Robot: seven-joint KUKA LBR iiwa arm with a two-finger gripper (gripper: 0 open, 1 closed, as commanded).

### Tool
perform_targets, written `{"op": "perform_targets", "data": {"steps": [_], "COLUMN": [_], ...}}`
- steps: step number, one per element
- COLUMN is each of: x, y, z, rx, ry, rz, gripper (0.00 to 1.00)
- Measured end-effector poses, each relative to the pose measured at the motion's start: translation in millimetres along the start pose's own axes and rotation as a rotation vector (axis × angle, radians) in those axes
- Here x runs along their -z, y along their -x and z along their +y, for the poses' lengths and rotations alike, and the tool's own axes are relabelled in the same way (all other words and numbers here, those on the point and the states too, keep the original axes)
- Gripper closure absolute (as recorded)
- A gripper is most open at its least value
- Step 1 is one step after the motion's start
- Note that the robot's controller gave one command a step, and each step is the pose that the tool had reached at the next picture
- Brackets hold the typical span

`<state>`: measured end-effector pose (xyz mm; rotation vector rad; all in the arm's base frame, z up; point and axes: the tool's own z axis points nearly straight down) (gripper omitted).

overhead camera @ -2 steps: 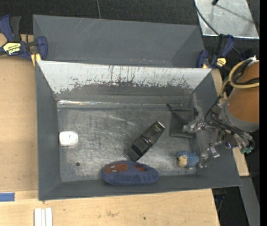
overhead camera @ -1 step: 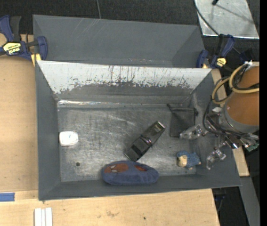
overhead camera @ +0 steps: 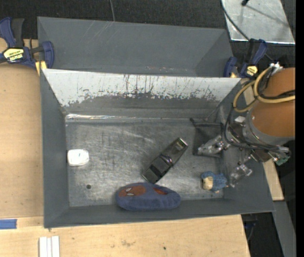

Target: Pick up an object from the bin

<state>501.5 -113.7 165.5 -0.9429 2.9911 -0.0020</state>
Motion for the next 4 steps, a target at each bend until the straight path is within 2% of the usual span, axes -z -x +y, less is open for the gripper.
{"op": "perform_targets", "data": {"steps": [1,2,3,4], "x": [-65.1,-84.2,-83.7,62.5], "y": [-24.5,-13.0,-13.5,-8.0], "z": [-4.1,-27.7,-28.6,-21.8], "rx": [0.334,0.111,0.114,0.119], "ry": [0.006,0.008,0.005,-0.006], "rz": [0.006,0.000,0.001,-0.003], "gripper": [0.00,0.00,1.00,1.00]}}
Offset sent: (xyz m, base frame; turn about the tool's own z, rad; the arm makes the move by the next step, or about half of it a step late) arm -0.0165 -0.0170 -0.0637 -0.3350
